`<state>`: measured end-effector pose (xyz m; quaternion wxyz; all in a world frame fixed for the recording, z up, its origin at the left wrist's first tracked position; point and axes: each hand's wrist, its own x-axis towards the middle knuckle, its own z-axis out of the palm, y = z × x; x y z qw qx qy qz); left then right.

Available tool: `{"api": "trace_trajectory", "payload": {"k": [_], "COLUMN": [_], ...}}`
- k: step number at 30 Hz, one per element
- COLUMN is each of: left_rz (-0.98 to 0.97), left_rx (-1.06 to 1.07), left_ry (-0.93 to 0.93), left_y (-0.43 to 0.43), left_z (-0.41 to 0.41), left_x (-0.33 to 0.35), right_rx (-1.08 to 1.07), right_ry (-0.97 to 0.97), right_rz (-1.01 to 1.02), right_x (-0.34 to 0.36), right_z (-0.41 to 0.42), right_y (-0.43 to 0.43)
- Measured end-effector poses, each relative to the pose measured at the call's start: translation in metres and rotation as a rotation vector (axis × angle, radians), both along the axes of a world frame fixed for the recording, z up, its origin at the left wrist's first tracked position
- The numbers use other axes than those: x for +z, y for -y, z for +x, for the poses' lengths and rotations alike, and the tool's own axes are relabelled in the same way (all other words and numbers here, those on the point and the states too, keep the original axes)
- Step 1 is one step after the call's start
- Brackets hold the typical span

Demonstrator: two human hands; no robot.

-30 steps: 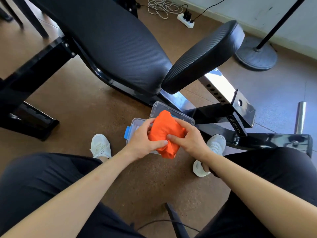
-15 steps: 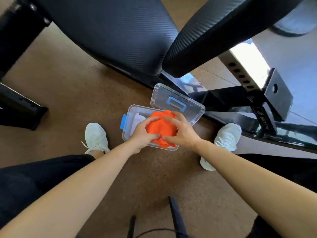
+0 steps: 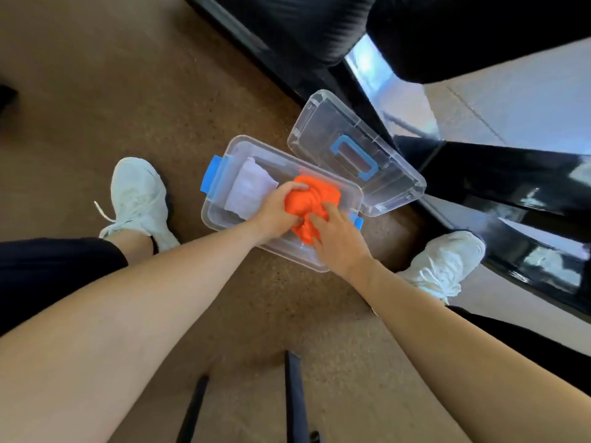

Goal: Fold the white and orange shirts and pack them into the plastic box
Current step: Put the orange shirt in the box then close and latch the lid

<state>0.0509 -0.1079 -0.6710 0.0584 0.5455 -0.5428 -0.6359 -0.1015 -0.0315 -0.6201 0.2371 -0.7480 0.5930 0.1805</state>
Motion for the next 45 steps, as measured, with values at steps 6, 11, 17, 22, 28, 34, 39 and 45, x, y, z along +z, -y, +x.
{"api": "trace_trajectory", "payload": {"k": [6, 11, 17, 22, 28, 34, 39, 45], "left_rz": [0.024, -0.255, -0.467, -0.341, -0.316, -0.391, -0.45, -0.279], "left_rx": [-0.041, -0.195, -0.824, -0.9, -0.638, -0.541, -0.577, -0.493], "left_ry": [0.095, 0.291, 0.409, 0.49, 0.494, 0.625, 0.736, 0.534], "left_y": [0.003, -0.003, 0.0, 0.014, 0.012, -0.001, -0.006, 0.0], "left_z": [0.0, 0.02, 0.035, 0.026, 0.011, -0.01, -0.021, -0.012], "left_x": [-0.015, 0.006, -0.003, -0.013, -0.014, -0.019, -0.022, -0.011], "right_rx": [0.085, 0.171, 0.218, 0.19, -0.051, -0.661, -0.766, -0.717], "right_ry": [-0.254, -0.333, -0.24, -0.167, 0.074, 0.016, 0.082, 0.151], "right_rz": [0.154, 0.214, 0.133, 0.057, -0.168, -0.579, -0.439, -0.24], "right_x": [-0.032, -0.041, -0.034, -0.02, -0.001, 0.023, 0.019, 0.017], "right_z": [0.009, 0.012, 0.006, -0.018, -0.041, -0.085, -0.117, -0.124], "right_y": [0.013, 0.022, 0.022, 0.003, -0.018, -0.005, 0.014, 0.032]}}
